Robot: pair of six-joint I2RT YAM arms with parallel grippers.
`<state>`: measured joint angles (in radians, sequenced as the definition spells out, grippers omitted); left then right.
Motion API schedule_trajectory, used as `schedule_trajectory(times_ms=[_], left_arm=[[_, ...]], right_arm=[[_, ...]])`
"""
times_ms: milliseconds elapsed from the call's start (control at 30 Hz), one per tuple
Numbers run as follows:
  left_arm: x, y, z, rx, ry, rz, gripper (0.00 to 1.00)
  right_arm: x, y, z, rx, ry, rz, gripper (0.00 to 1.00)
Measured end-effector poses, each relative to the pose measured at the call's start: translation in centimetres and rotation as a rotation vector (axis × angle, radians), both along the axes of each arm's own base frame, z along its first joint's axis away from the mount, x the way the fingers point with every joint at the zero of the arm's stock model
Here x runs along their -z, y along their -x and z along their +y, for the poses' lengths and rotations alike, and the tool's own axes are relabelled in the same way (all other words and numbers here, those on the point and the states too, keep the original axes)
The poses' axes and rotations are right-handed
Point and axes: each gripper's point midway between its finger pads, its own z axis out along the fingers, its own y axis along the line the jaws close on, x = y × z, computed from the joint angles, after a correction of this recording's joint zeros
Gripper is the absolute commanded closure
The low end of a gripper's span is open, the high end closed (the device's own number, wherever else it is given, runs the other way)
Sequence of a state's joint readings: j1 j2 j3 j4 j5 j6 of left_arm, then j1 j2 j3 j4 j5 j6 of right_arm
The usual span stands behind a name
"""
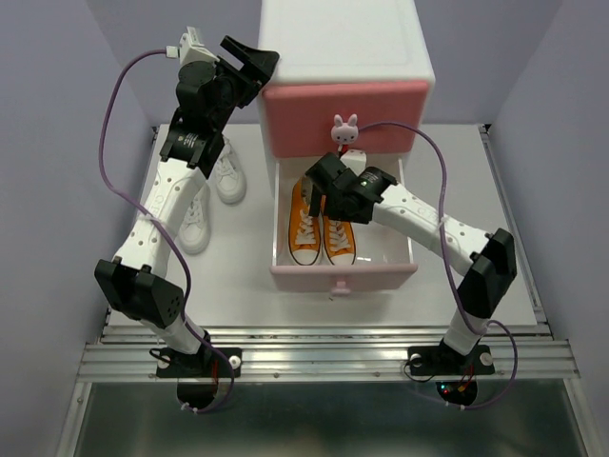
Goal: Place and organize the shoes in the shoe cabinet
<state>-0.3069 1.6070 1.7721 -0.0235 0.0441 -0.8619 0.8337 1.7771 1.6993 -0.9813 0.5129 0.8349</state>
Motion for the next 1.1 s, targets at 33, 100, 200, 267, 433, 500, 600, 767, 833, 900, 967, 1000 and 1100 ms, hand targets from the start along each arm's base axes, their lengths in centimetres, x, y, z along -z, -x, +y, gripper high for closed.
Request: schedule_trajectory(times_ms=[33,100,200,267,433,500,600,767,833,900,967,1000,1100], left_arm=[[-0.1,0.0,0.0,0.001,0.000,0.000,0.12],[-0.2,0.1,-0.1,0.004,0.000,-0.001,0.12],[-0.2,0.1,-0.1,0.003,0.000,0.001,0.12],[-0.1,0.1,-0.1,0.002,-0.001,0.002,0.12],[-0.1,0.1,-0.1,0.001,-0.001,0.005,0.12],[-0.1,0.1,-0.1,0.000,-0.001,0.006,0.12],[0.0,0.1,0.0,-0.002,-0.002,0.006,0.12],[0.0,0.1,0.0,-0.004,-0.002,0.005,0.12],[0.1,0.0,0.1,-0.006,-0.002,0.006,0.12],[0.1,0.0,0.1,-0.007,-0.002,0.005,0.12],[-0.2,0.1,0.3,-0.013,0.000,-0.001,0.12],[-0.1,0.1,0.3,-0.014,0.000,0.000,0.12],[-0.2,0.2,0.4,-0.019,0.001,-0.004,0.12]], right_arm=[[-0.5,0.0,-0.2,0.002,-0.011,-0.009,0.07],[-1.7,0.4,-0.4,-0.006,-0.035,-0.024,0.07],[-1.7,0.6,-0.3,-0.017,-0.036,-0.022,0.09],[-1.4,0.5,-0.3,-0.025,-0.031,-0.023,0.09],[-0.9,0.1,-0.2,-0.037,-0.023,-0.034,0.20],[-0.3,-0.2,-0.1,-0.042,-0.020,-0.049,0.24],[0.0,-1.0,0.4,-0.050,-0.038,-0.091,0.39],[0.1,-2.0,0.7,-0.047,-0.051,-0.140,0.76],[0.2,-2.3,0.8,-0.042,-0.052,-0.153,0.84],[0.3,-2.6,0.8,-0.035,-0.043,-0.161,0.88],[0.4,-3.0,0.6,-0.021,-0.031,-0.175,0.90],[0.4,-3.3,0.5,-0.012,-0.023,-0.183,0.90],[0.5,-4.1,0.1,0.018,0.000,-0.200,0.90]])
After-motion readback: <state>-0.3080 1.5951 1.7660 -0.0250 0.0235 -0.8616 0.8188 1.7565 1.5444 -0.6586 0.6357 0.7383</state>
